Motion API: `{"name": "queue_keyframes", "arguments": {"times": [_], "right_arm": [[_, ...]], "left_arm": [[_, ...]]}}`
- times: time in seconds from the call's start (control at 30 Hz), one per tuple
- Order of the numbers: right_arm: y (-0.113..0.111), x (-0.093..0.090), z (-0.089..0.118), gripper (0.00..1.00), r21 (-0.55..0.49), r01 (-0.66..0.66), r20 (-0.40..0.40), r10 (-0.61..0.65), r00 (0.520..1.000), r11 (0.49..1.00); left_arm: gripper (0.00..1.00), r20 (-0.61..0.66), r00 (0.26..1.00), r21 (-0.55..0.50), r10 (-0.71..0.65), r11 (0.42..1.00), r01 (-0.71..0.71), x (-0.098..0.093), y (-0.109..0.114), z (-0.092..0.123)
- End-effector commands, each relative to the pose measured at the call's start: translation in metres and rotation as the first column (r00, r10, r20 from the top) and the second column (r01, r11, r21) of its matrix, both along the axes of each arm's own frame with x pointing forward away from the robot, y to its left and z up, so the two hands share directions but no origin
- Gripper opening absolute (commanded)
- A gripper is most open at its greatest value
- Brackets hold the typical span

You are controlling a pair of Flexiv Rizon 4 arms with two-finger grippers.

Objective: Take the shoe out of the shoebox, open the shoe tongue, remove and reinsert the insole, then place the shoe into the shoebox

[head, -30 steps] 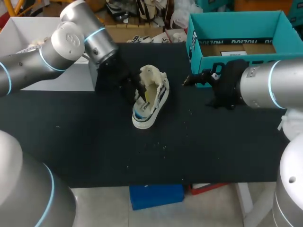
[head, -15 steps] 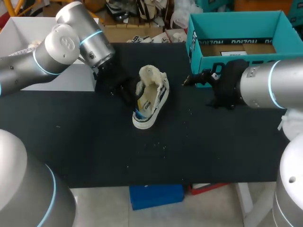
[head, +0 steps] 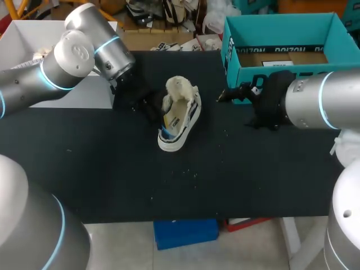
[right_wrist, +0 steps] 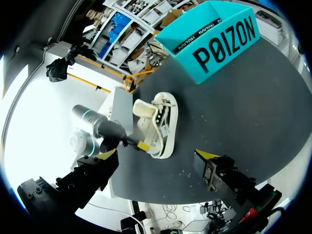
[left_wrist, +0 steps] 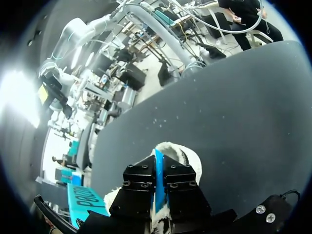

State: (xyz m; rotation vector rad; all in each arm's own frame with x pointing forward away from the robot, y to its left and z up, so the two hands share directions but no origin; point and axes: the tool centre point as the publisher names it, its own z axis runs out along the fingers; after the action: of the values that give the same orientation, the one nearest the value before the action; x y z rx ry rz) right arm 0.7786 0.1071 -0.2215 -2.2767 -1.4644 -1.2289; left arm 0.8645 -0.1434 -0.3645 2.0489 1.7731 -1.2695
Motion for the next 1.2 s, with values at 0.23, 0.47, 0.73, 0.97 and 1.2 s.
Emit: {"name": "queue_keyframes", "arguments": {"times": [0.23, 0.47, 0.73, 0.97, 1.2], "right_arm": [[0.003, 0.0, 0.0, 1.0, -0.004, 0.005, 0.001, -0.005, 1.0, 1.0], [0.003, 0.0, 0.0, 1.0, -0.004, 0.005, 0.001, -0.005, 1.0, 1.0], [0.003, 0.0, 0.0, 1.0, -0.004, 0.005, 0.001, -0.005, 1.0, 1.0], [0.003, 0.0, 0.0, 1.0, -0.004, 0.005, 0.001, -0.005, 1.0, 1.0], [0.003, 0.0, 0.0, 1.0, -0.004, 0.005, 0.001, -0.005, 1.0, 1.0]], "left_arm": [[0.0, -0.006, 1.0, -0.017, 0.017, 1.0, -0.017, 0.007, -0.01, -0.005], [0.0, -0.028, 0.999, 0.003, 0.035, 0.999, -0.035, 0.002, -0.016, -0.011], [0.4, -0.064, 0.998, 0.088, 0.003, 0.996, 0.003, -0.007, -0.018, -0.021], [1.0, -0.054, 0.998, 0.035, -0.04, 0.999, 0.042, -0.019, -0.004, 0.018], [0.45, 0.039, 0.999, 0.067, -0.026, 0.997, 0.023, -0.02, 0.005, 0.042]]}}
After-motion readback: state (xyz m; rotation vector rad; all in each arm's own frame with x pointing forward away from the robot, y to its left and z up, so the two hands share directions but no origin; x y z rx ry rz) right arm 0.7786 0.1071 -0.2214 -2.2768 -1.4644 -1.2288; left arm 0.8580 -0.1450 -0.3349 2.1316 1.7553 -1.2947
